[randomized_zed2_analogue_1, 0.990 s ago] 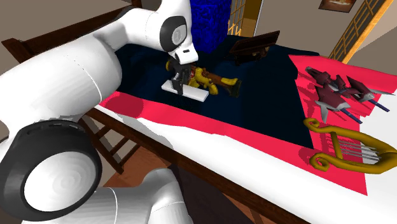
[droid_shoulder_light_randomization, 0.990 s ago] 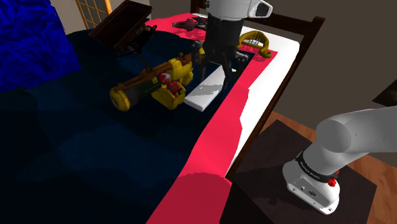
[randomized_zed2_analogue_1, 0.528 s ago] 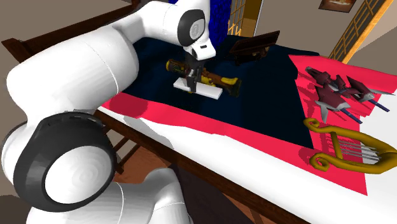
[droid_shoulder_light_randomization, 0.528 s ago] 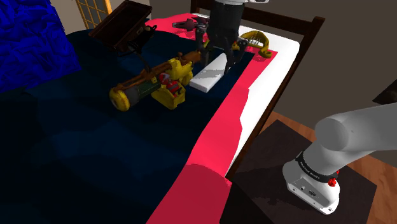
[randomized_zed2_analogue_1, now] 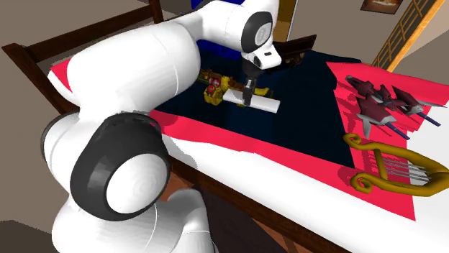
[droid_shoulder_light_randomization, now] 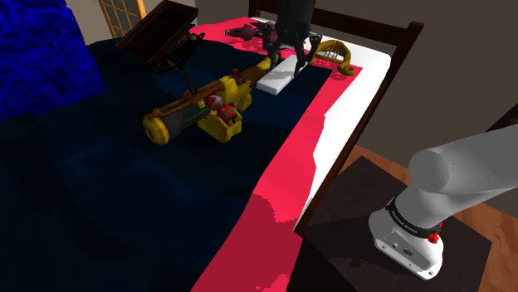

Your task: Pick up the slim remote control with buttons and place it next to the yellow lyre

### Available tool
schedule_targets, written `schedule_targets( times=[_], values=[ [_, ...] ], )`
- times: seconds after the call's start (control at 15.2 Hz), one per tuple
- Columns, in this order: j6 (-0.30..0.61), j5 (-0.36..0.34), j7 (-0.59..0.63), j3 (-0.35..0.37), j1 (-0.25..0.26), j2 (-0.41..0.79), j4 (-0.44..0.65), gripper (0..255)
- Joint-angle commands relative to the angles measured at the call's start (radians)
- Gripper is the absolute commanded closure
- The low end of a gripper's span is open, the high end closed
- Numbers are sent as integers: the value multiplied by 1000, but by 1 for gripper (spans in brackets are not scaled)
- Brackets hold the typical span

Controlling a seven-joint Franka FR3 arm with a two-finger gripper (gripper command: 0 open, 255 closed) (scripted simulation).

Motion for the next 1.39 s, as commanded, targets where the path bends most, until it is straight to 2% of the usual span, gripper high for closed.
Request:
schedule_targets(
  times=[0.0,0.4,0.66,0.86,1.12,1.32],
  values=[
    [10,-35,-16,2,-28,53,33,255],
    [24,-153,-50,9,-101,226,149,255],
    [17,-249,-55,15,-129,363,254,255],
    [-2,-329,-54,13,-132,475,352,255],
    [-40,-423,-55,-1,-112,611,489,255],
    [4,-415,-59,-4,-119,601,437,255]
  ],
)
